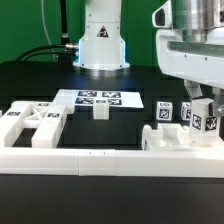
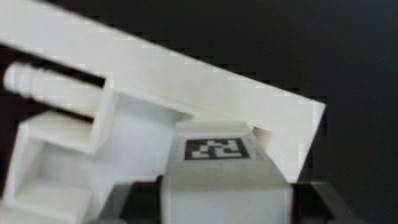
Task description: Assemble chair
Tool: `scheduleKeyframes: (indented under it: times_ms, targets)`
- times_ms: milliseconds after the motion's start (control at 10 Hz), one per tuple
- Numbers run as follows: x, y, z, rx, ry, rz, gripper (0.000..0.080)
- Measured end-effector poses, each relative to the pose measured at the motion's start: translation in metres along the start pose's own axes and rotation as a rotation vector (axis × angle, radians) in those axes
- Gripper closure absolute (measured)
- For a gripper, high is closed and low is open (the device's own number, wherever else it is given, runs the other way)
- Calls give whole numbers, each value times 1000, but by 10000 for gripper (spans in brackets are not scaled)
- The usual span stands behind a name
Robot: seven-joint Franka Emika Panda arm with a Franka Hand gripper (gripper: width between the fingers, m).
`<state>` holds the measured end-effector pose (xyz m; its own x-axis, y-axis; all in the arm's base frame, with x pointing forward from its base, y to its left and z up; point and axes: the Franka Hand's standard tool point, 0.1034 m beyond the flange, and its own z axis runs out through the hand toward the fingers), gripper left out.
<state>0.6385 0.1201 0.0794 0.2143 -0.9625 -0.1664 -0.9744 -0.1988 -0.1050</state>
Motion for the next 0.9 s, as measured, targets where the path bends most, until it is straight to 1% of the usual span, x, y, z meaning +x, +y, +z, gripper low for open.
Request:
scheduleKeyframes:
  times_ms: [100,200,300,400,500,600,700,800,900]
  targets:
    - [0,-1,0,8,-4,103,512]
    - [0,-1,0,8,-4,116,512]
    - [0,-1,0,8,-3,90,494]
    - [0,-1,0,6,-4,53,494]
    - [-1,-2,-1,3,-6,26,279]
    - [-1,-3,-1,0,-5,-35,279]
    - [-1,-2,-1,0,-5,-104,175]
    - [-1,-2,-1,0,-5,-180,175]
    - [-1,-2,-1,0,-5,-236,153]
